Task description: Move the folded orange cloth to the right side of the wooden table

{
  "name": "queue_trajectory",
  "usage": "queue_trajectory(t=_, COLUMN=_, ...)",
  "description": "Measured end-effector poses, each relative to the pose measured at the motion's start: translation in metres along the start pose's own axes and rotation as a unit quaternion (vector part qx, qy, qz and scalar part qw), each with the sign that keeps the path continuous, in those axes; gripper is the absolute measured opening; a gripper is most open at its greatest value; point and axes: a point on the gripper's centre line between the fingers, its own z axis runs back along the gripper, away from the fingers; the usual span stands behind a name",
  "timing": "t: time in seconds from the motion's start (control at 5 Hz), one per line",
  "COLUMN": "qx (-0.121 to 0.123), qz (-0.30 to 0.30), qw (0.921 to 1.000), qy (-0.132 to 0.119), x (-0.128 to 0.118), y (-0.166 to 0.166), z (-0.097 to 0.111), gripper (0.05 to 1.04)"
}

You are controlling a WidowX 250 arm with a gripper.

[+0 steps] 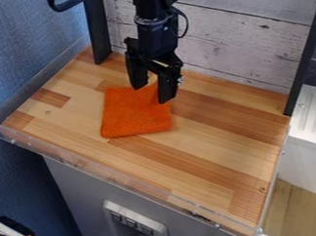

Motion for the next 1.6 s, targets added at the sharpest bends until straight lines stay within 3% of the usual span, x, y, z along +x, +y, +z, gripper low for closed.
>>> queue_trajectory(t=0.4, qx=0.008, qz=-0.066, qw=0.9974, qy=-0.027, x=-0.002, y=0.018, z=-0.005, gripper=0.955)
queue_trajectory(t=0.8, qx=0.004, qz=-0.112, qw=0.9935, qy=-0.023, x=-0.007, y=0.016, z=-0.01, gripper=0.377)
queue_trajectory(t=1.0, qx=-0.002, qz=-0.122, qw=0.9923, qy=-0.02, x=-0.012, y=0.017, z=-0.013, gripper=0.161)
queue_trajectory(t=1.2, qx=-0.005, qz=-0.132, qw=0.9911, qy=-0.017, x=-0.016, y=0.015, z=-0.018, gripper=0.066)
queue_trajectory(t=1.6, qx=-0.014, qz=-0.138, qw=0.9904, qy=-0.005, x=-0.022, y=0.011, z=-0.032, gripper=0.059)
